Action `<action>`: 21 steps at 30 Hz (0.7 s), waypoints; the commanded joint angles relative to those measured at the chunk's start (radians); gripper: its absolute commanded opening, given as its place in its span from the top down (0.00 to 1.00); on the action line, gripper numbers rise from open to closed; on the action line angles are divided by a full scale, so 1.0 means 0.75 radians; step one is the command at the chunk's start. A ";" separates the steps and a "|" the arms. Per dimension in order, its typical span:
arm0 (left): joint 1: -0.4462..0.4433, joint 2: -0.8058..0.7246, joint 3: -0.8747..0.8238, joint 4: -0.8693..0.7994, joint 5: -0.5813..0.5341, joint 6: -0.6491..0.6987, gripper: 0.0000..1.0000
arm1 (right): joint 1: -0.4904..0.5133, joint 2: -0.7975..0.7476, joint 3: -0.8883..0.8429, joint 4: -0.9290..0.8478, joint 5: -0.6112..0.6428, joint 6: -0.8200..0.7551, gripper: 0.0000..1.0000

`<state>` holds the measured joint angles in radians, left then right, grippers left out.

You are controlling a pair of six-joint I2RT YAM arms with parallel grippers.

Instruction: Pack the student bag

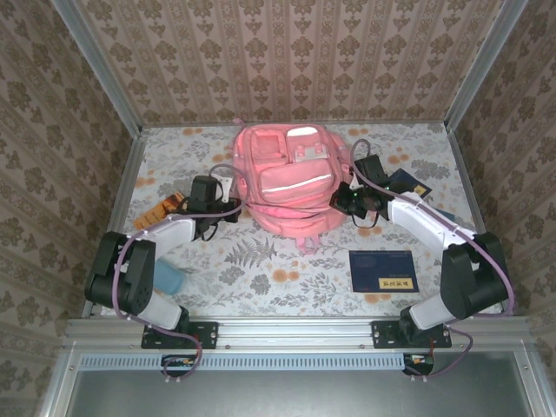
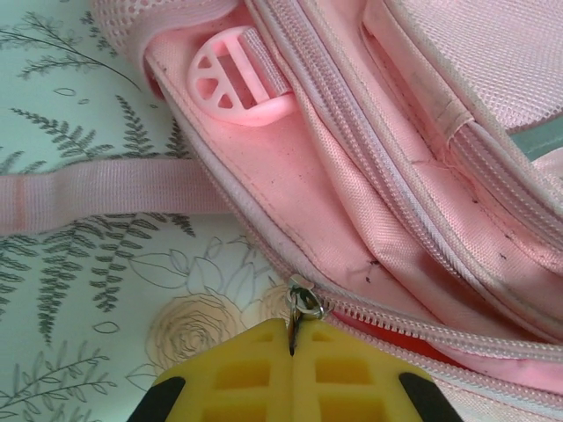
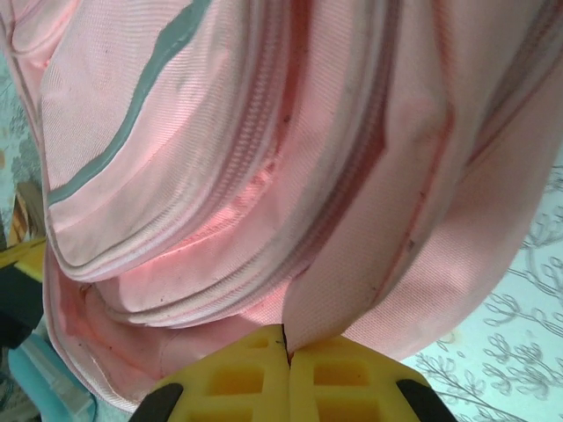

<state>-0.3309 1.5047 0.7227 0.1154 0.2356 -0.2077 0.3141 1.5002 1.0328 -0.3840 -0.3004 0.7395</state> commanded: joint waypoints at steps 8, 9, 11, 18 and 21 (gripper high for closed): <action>0.109 -0.152 -0.046 -0.068 -0.283 -0.076 0.91 | 0.066 0.229 0.200 0.097 -0.167 -0.040 0.97; 0.122 -0.172 -0.047 -0.098 -0.297 -0.098 0.81 | 0.071 0.235 0.206 0.099 -0.152 -0.042 0.90; 0.139 -0.215 -0.042 -0.153 -0.279 -0.119 0.59 | 0.073 0.220 0.204 0.106 -0.110 -0.052 0.68; 0.157 -0.342 0.072 -0.402 -0.334 -0.182 0.17 | 0.013 0.096 0.254 -0.122 0.247 -0.095 0.25; 0.163 -0.346 0.124 -0.469 -0.364 -0.181 0.08 | -0.086 0.106 0.256 -0.191 0.400 -0.078 0.21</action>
<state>-0.2188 1.2629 0.7631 -0.1432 0.0086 -0.3260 0.3119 1.5974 1.1965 -0.4282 -0.1772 0.6830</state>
